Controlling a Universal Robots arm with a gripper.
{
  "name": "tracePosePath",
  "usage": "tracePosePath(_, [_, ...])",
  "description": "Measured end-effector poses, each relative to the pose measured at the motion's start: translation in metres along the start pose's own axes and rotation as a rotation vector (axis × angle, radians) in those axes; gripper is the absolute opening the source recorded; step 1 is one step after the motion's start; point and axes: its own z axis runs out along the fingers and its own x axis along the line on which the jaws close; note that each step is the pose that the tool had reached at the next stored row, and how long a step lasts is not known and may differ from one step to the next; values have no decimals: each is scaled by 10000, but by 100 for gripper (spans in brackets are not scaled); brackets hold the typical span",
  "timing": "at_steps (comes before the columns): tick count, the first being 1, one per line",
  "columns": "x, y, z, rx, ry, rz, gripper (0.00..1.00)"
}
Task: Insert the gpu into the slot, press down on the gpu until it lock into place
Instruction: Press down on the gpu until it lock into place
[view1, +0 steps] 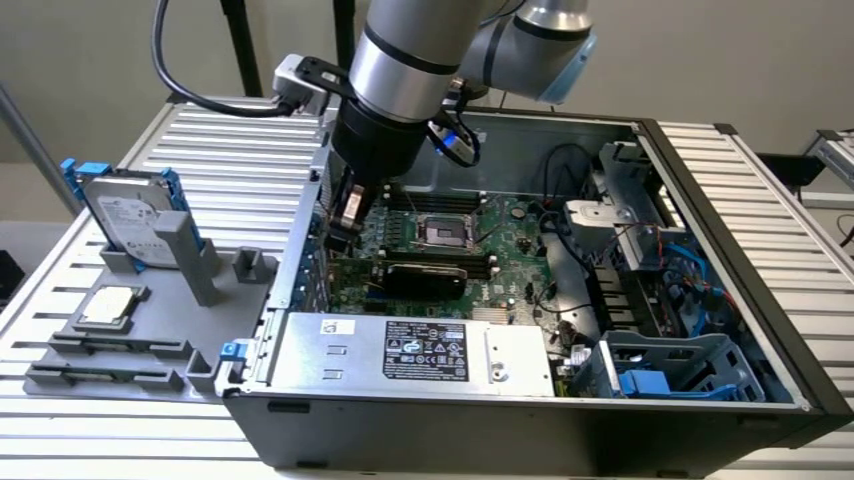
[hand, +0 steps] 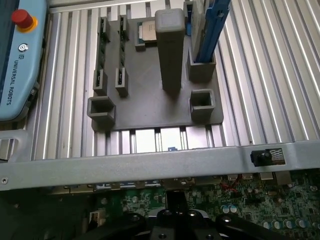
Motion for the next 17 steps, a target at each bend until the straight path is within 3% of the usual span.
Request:
tracePosePath(8, [-22,3,-2,-34,53,128,11])
tracePosePath(14, [-25,-1,-28,-39,269,254,11])
tracePosePath(17, [-24,-2,-29,-37,303,287,11])
